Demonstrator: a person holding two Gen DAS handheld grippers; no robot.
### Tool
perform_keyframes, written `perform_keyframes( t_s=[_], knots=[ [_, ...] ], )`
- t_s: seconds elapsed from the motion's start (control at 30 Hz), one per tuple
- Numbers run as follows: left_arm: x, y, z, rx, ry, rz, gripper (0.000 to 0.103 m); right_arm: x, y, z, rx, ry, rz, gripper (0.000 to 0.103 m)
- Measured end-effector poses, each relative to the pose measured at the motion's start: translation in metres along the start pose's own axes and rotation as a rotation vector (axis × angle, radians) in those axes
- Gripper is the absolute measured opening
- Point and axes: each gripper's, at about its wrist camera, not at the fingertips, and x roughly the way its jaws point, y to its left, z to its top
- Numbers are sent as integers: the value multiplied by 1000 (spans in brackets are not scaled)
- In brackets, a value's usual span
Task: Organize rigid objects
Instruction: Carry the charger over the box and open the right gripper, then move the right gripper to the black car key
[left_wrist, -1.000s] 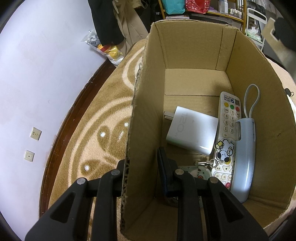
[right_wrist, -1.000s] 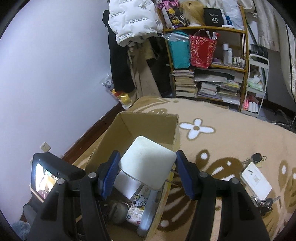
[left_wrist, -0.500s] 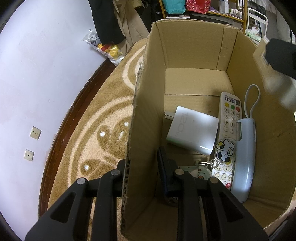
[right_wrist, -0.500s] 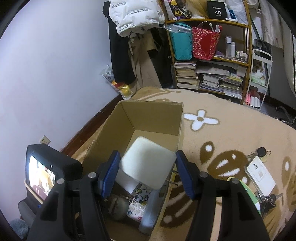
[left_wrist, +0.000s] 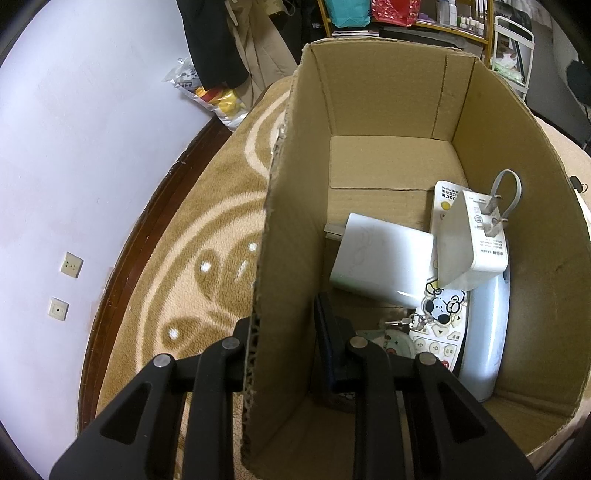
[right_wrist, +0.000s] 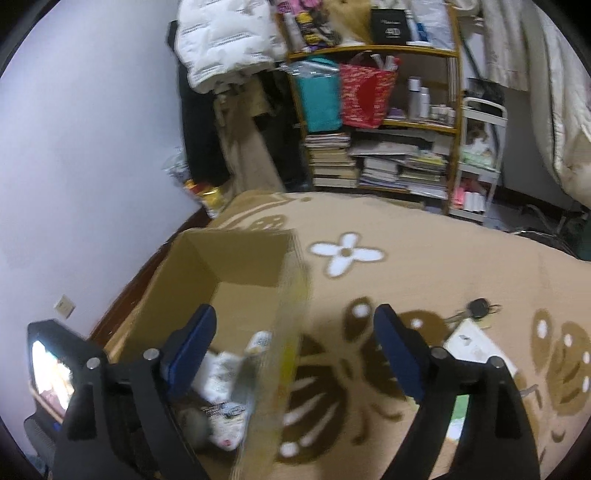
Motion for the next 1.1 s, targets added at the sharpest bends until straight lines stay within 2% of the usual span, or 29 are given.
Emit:
perform_keyframes(
  t_s=[0.27,0.4,0.5,0.73,1.1],
  knots=[
    [0,-1,1,1,3,-5,23,21,-56,19,35,39,-156,92],
    [-1,-1,2,4,3,-1,23,31,-89,22,73,65,-203,92],
    [0,-3,2,10,1,1,23,36,-114,21,76,72,-269,92],
    [1,-5,3,9,7,3,23,56,-163,16,177,126,-276,92],
    [1,-3,5,6,15,3,23,92,-191,3,221,232,-301,92]
  ],
)
